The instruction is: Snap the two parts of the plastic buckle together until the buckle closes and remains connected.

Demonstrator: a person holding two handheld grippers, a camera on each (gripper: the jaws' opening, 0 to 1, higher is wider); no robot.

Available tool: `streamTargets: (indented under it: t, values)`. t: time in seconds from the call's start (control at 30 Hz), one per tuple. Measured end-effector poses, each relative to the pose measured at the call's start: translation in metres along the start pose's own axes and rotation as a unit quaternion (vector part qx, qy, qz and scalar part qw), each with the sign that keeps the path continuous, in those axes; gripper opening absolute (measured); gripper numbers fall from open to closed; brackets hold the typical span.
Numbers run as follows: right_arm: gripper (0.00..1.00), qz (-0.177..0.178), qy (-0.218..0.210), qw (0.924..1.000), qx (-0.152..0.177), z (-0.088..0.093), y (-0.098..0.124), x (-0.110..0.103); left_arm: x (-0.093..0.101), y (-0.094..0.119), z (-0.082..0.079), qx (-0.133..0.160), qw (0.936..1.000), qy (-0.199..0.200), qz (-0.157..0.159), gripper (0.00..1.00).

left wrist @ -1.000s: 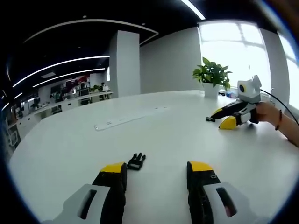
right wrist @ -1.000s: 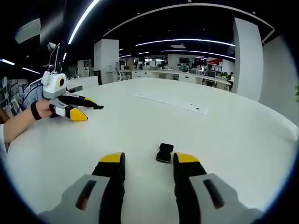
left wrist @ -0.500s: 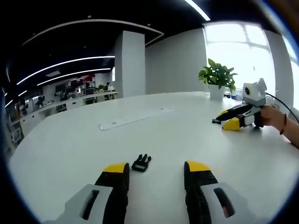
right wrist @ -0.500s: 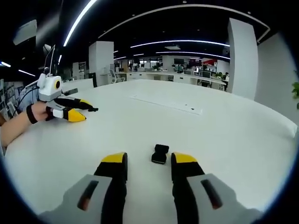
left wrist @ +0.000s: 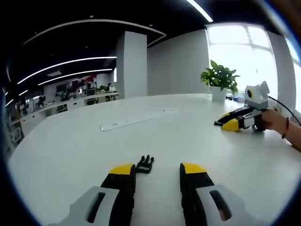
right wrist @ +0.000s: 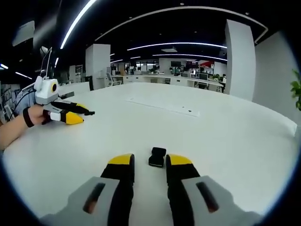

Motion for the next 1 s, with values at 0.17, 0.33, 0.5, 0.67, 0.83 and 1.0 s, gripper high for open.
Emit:
streamTargets:
  t: [0.17,0.33,0.5,0.67,0.83,1.0]
  values:
    - [0.23,0.006,-0.002,1.0,0.001,-0.004,-0.01,0.014,-0.003,0.001,0.0,0.0,0.9999,0.005,-0.011,0.35]
    - [0.2,0.012,0.005,0.9999,0.003,-0.004,-0.008,0.01,-0.006,0.001,0.0,0.003,0.9998,0.002,-0.022,0.3]
    - [0.19,0.015,0.006,0.9999,0.003,-0.005,-0.01,0.014,-0.004,0.001,0.0,0.005,0.9997,-0.006,-0.022,0.27]
    - [0.19,0.02,-0.003,0.9998,0.002,-0.003,-0.009,0.012,-0.003,0.002,0.001,0.005,0.9996,-0.002,-0.027,0.26]
    - [0.19,0.028,-0.01,0.9996,0.0,-0.002,-0.009,0.014,-0.002,0.003,0.002,0.004,0.9995,0.0,-0.032,0.23]
    - [0.21,0.039,-0.018,0.9991,0.0,-0.001,-0.01,0.023,0.001,0.004,0.004,0.006,0.9994,0.006,-0.033,0.23]
Point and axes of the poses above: the point that each gripper's makers call its tool centre point, and the gripper's own axes: y roughly backward along the fingers, x roughly to its right, z roughly out of its underside, the point moved 1 cm from there along y, roughly backward along the fingers
